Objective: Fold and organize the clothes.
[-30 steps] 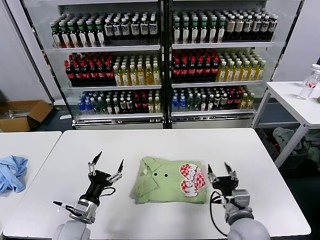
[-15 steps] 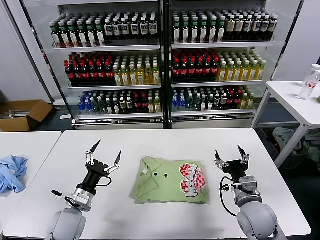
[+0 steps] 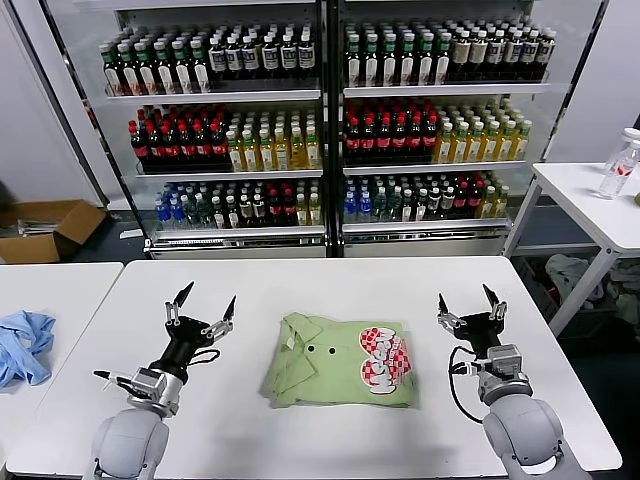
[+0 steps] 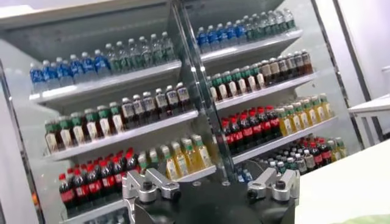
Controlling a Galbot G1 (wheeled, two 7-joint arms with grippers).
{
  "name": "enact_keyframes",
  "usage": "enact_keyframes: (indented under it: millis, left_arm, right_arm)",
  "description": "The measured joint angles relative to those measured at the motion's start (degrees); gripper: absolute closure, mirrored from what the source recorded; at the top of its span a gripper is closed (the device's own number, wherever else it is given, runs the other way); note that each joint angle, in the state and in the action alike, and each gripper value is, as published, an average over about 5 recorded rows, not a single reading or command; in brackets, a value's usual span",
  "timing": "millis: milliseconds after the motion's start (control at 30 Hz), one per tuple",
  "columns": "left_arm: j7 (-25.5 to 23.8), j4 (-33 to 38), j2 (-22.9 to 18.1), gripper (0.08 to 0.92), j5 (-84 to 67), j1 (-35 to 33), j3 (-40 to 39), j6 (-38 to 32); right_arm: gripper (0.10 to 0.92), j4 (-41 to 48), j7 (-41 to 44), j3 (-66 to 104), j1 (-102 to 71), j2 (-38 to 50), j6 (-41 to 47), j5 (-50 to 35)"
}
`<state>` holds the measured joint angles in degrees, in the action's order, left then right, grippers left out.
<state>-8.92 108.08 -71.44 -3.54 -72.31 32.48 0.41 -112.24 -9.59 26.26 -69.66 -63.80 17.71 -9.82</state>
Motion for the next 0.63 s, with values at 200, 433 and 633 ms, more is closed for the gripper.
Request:
enact_keyframes:
  millis: [200,433,633]
  left_arm:
    - [0.1,-0.8,0.6,0.177,-1.1,0.6,-0.2,-0.3]
    - [0.4,-1.3,1.5,0.177,-1.8,0.6,-0.1,-0.3]
    - [1.8,-0.8,1.6,0.177,-2.0,-0.2,0.0,-0.3]
  right_arm:
    - [0.202,1.4,1.3,0.0,0.7,-0.8,-1.5,2.4]
    - [0.203,2.9,2.7,0.5,0.9,-1.2,-2.7,5.6]
    - [0.202,3.6,3.1,0.6,1.3,-1.4,-3.3,6.8]
